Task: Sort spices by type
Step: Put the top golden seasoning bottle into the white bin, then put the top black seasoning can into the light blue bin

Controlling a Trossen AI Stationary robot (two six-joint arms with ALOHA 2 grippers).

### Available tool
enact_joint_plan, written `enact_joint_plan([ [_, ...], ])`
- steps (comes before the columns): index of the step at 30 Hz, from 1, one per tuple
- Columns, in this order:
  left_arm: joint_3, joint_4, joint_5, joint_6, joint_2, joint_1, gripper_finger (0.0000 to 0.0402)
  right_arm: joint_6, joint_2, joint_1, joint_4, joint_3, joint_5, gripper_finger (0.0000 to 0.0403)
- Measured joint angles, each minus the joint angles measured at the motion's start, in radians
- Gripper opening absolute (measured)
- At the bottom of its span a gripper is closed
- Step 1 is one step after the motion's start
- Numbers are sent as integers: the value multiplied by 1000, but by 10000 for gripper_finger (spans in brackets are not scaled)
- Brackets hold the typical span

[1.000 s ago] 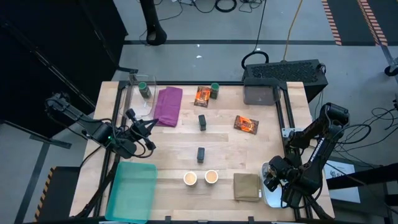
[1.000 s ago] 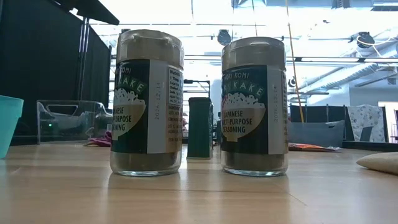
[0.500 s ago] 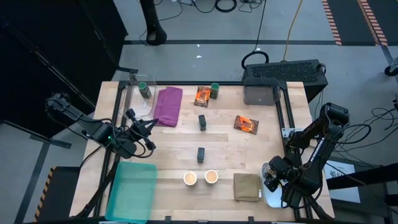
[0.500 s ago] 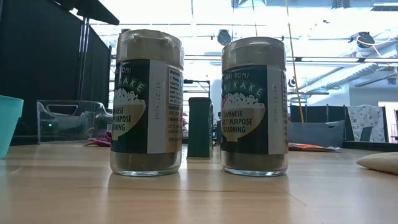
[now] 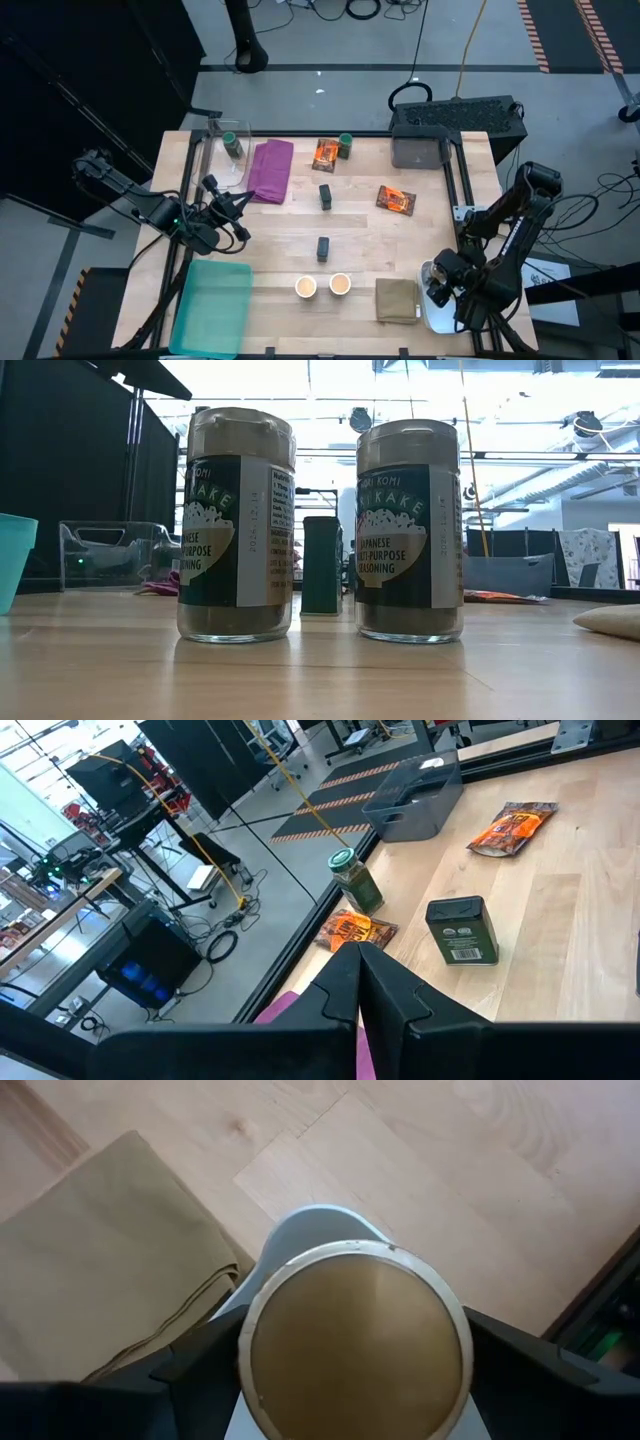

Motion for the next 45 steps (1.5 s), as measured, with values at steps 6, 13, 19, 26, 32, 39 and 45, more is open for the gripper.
enact_joint_plan([
  [6, 0, 0, 0, 0, 0, 0, 11, -15, -51, 0, 0, 0, 6, 318],
  [13, 0, 0, 0, 0, 0, 0, 11, -16, -112, 0, -10, 0, 17, 318],
  [19, 0, 0, 0, 0, 0, 0, 11, -19, -157, 0, -20, 0, 98, 318],
  [26, 0, 0, 0, 0, 0, 0, 11, -27, -187, -1, -72, 0, 195, 318],
  [32, 0, 0, 0, 0, 0, 0, 11, -27, -196, -8, -142, 0, 292, 318],
  [39, 0, 0, 0, 0, 0, 0, 11, -84, -196, -58, -162, 0, 378, 318],
  [45, 0, 0, 0, 0, 0, 0, 11, -165, -196, -116, -161, 0, 406, 318],
])
